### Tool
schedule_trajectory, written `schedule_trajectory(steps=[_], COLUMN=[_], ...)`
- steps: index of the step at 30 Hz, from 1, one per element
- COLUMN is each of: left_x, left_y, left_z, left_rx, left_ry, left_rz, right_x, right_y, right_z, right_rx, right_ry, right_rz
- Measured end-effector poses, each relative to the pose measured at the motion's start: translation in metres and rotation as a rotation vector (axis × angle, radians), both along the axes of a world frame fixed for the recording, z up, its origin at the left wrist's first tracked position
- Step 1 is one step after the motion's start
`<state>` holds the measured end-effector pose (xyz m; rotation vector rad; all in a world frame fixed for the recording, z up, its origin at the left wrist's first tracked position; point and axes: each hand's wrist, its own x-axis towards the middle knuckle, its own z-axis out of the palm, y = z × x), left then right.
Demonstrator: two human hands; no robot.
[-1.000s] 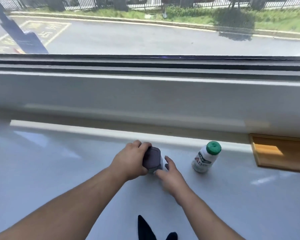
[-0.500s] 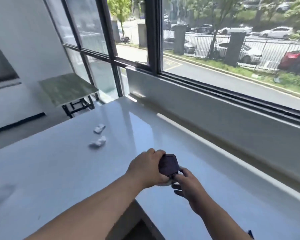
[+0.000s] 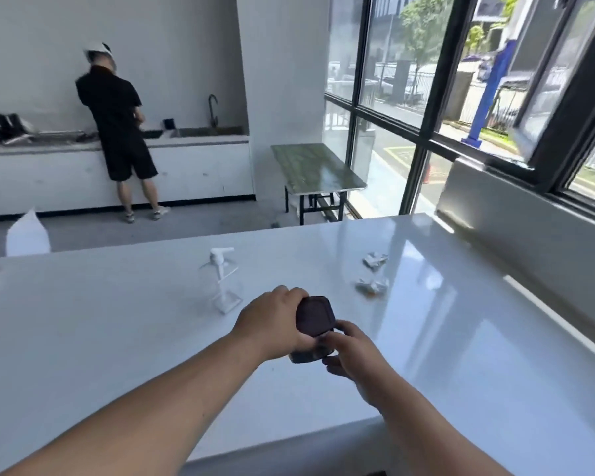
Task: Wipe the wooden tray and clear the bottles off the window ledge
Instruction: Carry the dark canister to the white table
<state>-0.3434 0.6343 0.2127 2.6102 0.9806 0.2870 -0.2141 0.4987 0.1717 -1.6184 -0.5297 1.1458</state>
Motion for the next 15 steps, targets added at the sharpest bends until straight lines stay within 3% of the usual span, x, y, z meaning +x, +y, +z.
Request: schedule_trajectory(steps=[7,15], left_x=[-0.019,0.049], left_y=[0.09,0.191], left_z=[-0.028,-0.093], left_rx=[-0.034,-0.123], left_ry=[0.056,0.215], left_rz=[0.133,0.205], right_x=[-0.007,0.059], right_y=[0.114,0.23], right_z=[-0.033,-0.107], right_rx=[-0.013,-0.107], right_ry=[0.044,0.092], right_rz=[0.083,0.106])
